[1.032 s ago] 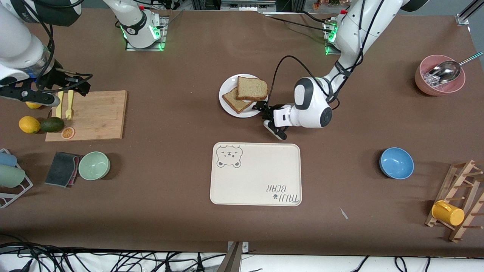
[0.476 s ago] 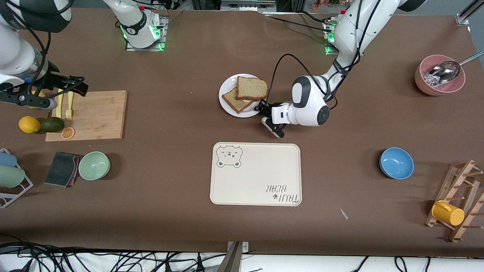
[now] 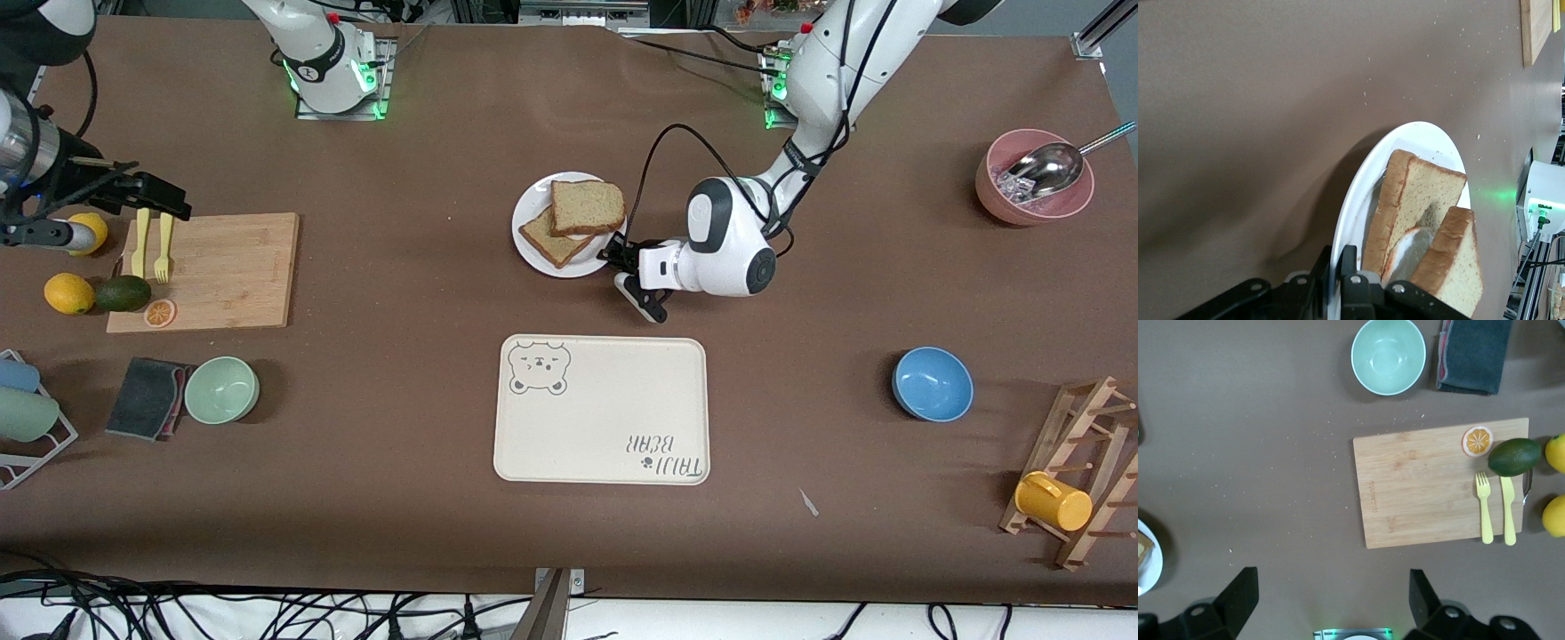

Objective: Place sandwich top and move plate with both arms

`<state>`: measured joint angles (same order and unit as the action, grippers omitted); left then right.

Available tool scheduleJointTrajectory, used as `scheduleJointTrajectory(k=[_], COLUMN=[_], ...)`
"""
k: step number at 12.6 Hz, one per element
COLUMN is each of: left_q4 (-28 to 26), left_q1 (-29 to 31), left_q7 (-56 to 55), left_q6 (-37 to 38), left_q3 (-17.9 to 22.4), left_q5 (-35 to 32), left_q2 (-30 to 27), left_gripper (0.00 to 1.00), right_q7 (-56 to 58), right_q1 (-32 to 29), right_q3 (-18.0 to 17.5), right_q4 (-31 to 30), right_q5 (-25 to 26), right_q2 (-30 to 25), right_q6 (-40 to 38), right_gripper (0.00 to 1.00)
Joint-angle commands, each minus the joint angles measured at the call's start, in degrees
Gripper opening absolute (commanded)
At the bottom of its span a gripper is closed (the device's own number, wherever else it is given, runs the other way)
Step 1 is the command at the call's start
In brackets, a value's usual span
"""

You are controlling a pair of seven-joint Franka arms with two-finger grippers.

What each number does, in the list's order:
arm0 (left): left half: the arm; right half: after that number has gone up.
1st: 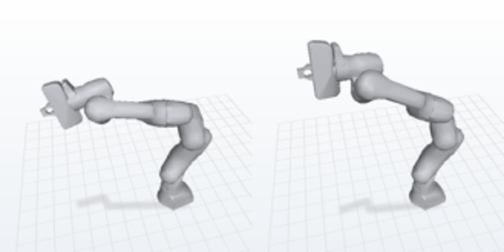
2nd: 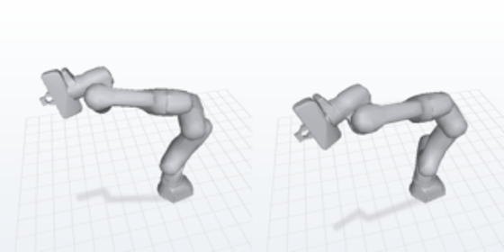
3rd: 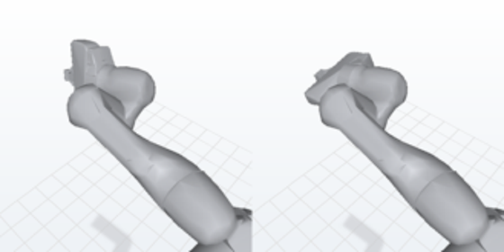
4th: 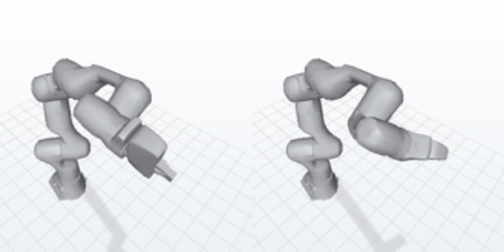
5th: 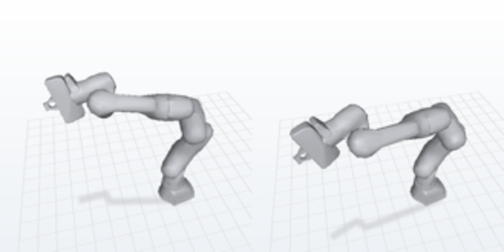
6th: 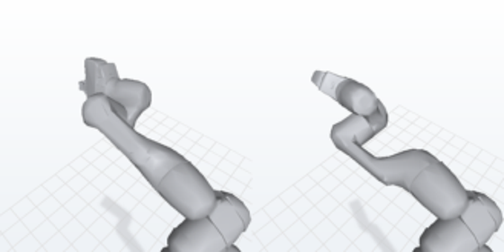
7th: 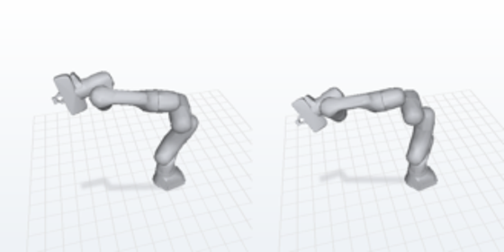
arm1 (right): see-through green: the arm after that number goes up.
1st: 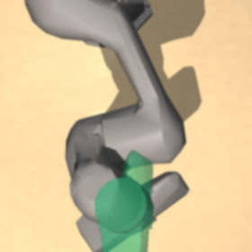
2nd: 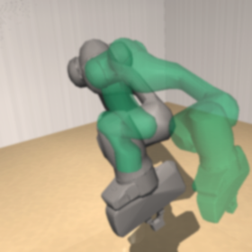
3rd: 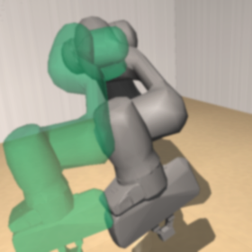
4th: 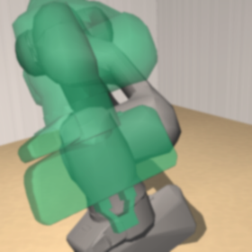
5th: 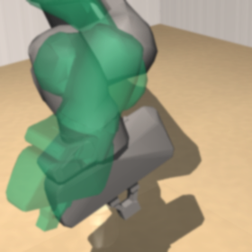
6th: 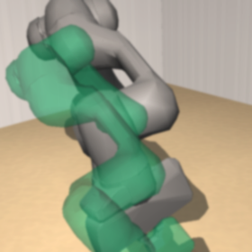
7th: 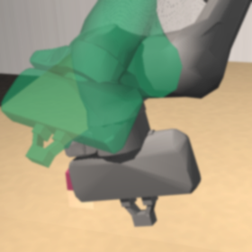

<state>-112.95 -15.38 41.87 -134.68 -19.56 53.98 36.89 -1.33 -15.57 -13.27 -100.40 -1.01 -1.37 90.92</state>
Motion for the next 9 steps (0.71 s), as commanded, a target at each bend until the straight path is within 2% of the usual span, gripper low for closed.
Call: scheduleJointTrajectory(k=[1, 4, 9], left_q4=[-0.7, 0.1, 1.9], left_q1=[1.0, 3.9, 7.7], left_q7=[1.3, 1.4, 1.4], left_q6=[0.1, 5.4, 12.1], left_q3=[0.2, 0.1, -0.3], left_q5=[1.8, 4.5, 7.5], left_q2=[-1.3, -1.4, -1.4], left_gripper=[0.0, 0.0, 0.0], right_q7=[2.0, 1.7, 2.1], right_q1=[-0.2, 1.8, 2.2], right_q3=[1.5, 1.6, 2.1], right_q4=[2.7, 5.5, 5.7], right_q5=[-1.3, 0.6, 1.4], right_q2=[0.6, -0.2, 0.0], right_q6=[-2.9, -4.0, -3.0], right_gripper=[1.0, 1.0, 1.0])
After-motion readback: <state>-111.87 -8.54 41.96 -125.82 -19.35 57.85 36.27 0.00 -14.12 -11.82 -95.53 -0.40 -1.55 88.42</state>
